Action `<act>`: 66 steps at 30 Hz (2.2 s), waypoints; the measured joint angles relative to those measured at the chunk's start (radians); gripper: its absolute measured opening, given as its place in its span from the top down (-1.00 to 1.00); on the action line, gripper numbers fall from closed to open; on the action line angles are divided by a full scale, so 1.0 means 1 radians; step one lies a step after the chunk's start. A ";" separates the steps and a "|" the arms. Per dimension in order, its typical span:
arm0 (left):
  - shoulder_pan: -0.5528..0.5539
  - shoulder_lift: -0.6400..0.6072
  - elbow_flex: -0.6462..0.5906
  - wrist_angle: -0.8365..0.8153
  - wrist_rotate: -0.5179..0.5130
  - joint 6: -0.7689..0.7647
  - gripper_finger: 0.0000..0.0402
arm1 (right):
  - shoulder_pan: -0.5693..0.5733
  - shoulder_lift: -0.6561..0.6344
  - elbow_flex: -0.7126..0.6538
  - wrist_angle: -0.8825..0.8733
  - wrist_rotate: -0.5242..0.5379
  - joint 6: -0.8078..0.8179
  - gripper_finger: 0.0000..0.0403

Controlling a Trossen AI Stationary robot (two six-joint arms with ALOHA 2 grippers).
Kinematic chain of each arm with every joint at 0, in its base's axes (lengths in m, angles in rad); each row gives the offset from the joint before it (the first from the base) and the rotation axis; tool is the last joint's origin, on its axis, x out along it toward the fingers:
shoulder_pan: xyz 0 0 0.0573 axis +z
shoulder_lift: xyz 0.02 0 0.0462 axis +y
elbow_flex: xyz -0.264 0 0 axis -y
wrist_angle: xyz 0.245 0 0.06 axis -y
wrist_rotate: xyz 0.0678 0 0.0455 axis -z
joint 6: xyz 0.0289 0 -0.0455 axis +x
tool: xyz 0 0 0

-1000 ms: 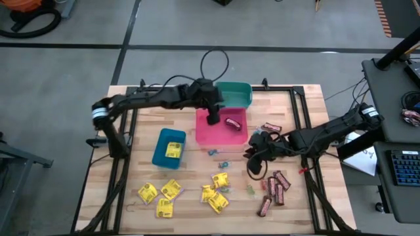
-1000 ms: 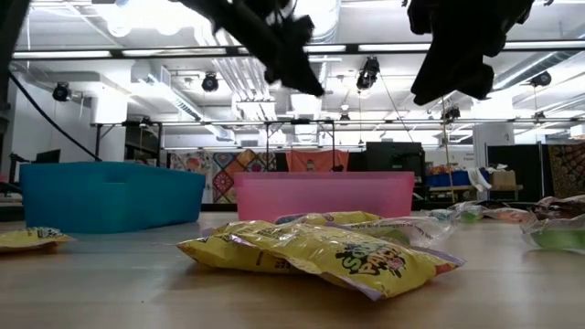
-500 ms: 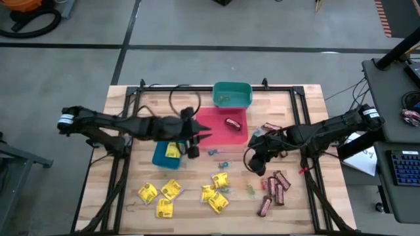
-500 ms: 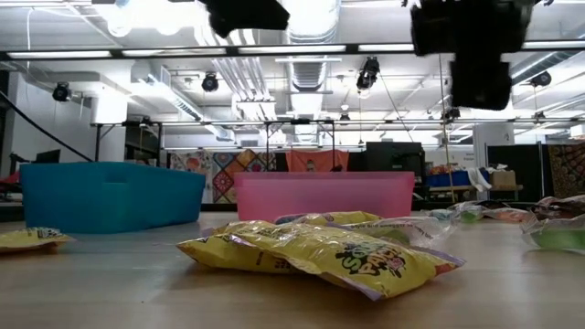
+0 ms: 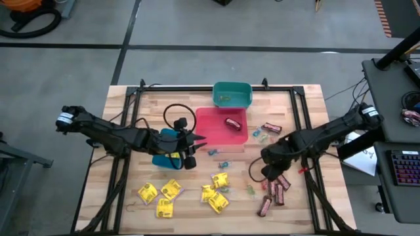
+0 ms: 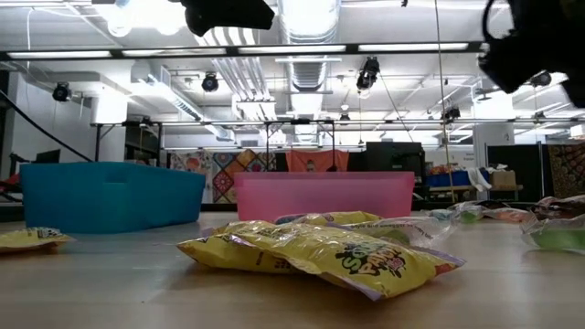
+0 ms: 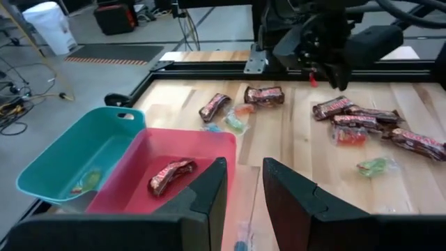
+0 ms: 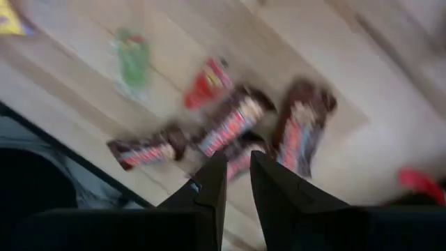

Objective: Sort candy
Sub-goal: Put the brown chocolate bar into the red bin

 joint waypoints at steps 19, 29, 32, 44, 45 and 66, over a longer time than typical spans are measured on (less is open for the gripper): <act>-0.001 0.000 0.000 -0.029 -0.003 -0.003 0.62 | 0.213 0.001 -0.019 -0.061 0.126 0.266 0.20; -0.001 0.001 0.000 -0.043 -0.004 -0.002 0.62 | 0.213 0.122 -0.040 -0.056 0.156 0.230 0.07; -0.001 0.001 0.000 -0.043 -0.004 -0.003 0.62 | 0.213 0.172 -0.040 -0.054 0.135 0.207 0.07; -0.001 0.001 0.000 -0.044 -0.004 -0.003 0.62 | 0.213 0.324 -0.041 0.026 0.110 0.117 0.07; -0.001 0.001 0.000 -0.045 -0.004 -0.003 0.62 | 0.213 0.334 -0.041 0.027 0.110 0.111 0.08; -0.002 0.027 0.000 -0.042 -0.019 -0.011 0.62 | 0.176 0.281 -0.030 -0.031 0.088 0.067 0.66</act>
